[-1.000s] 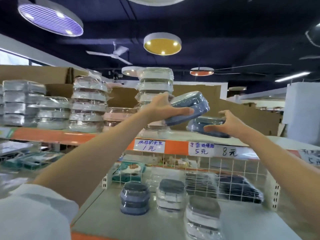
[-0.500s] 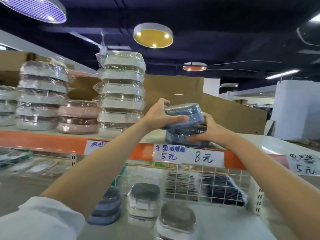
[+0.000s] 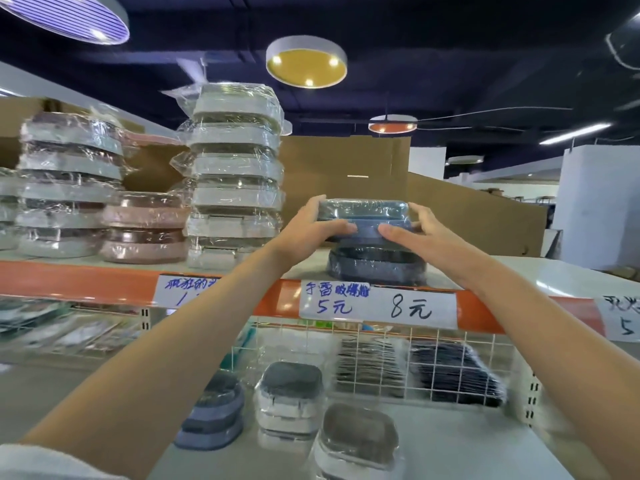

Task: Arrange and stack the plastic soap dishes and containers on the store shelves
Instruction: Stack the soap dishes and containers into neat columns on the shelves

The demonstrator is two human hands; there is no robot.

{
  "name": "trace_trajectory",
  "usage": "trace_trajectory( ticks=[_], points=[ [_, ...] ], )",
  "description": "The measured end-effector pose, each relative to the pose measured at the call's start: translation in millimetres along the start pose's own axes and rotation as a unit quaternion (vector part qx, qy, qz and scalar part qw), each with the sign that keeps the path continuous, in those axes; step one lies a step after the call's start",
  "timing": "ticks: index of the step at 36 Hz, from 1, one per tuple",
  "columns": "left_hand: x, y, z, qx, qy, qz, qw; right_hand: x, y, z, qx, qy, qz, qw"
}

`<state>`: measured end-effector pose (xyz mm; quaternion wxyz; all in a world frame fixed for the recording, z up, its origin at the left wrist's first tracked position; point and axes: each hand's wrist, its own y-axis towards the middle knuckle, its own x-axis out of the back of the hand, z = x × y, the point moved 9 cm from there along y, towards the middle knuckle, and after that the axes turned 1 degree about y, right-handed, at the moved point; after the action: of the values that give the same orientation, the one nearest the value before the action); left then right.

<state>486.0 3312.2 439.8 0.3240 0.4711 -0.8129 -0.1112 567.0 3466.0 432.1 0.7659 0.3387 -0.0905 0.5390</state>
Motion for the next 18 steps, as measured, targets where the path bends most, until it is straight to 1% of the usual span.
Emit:
trace_trajectory(
  ticks=[2,6,8,14,18],
  points=[
    [2,-1,1,-0.001,0.016,-0.009,1.000,5,2,-2,0.000,0.004,-0.021,1.000],
    [2,-3,-1,0.002,0.062,-0.016,0.998,20,7,-8,-0.013,-0.016,-0.092,0.996],
    [1,-5,-3,0.009,0.077,-0.016,0.997,25,7,-10,-0.022,-0.027,-0.108,0.994],
    [-3,-6,1,0.027,0.052,0.002,0.998,22,8,-19,-0.067,-0.083,-0.075,0.991],
    [-1,-5,1,0.024,0.052,-0.002,0.998,15,7,-21,-0.067,-0.027,-0.042,0.997]
  ],
)
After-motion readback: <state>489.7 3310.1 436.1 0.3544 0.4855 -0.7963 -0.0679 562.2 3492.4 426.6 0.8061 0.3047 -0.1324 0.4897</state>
